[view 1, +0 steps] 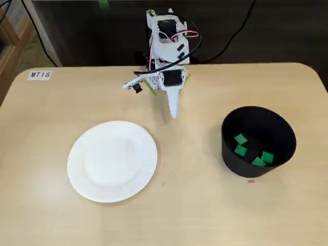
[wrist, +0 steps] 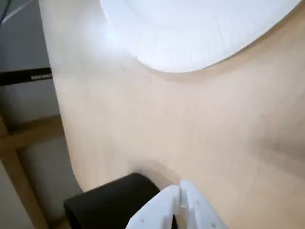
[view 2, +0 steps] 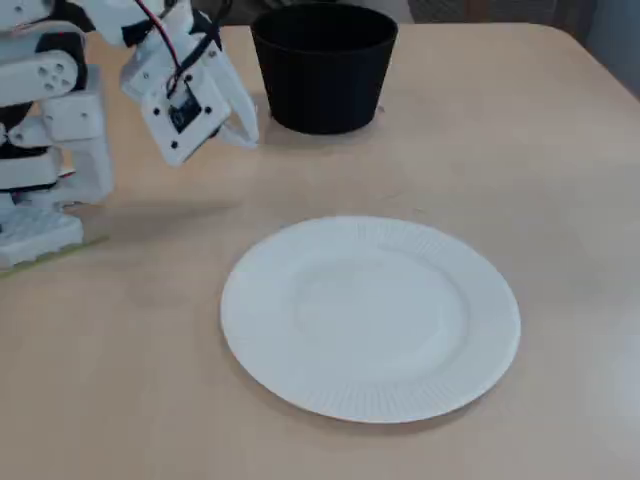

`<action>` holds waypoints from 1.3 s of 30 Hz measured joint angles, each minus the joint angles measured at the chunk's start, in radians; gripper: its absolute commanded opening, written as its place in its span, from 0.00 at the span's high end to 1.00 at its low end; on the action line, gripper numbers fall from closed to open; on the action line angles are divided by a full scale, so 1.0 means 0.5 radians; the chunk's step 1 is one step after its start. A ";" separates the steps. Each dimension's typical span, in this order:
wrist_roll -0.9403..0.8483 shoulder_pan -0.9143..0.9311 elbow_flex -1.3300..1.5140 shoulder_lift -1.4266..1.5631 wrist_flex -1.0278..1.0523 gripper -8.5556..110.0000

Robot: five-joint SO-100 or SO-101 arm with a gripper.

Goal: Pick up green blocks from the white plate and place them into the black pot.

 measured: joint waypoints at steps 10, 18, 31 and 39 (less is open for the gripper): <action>-0.012 0.003 0.123 0.003 -0.012 0.95; -0.012 -0.006 0.123 0.003 -0.012 0.95; -0.012 -0.009 0.123 0.003 -0.012 0.95; -0.012 -0.009 0.123 0.003 -0.012 0.95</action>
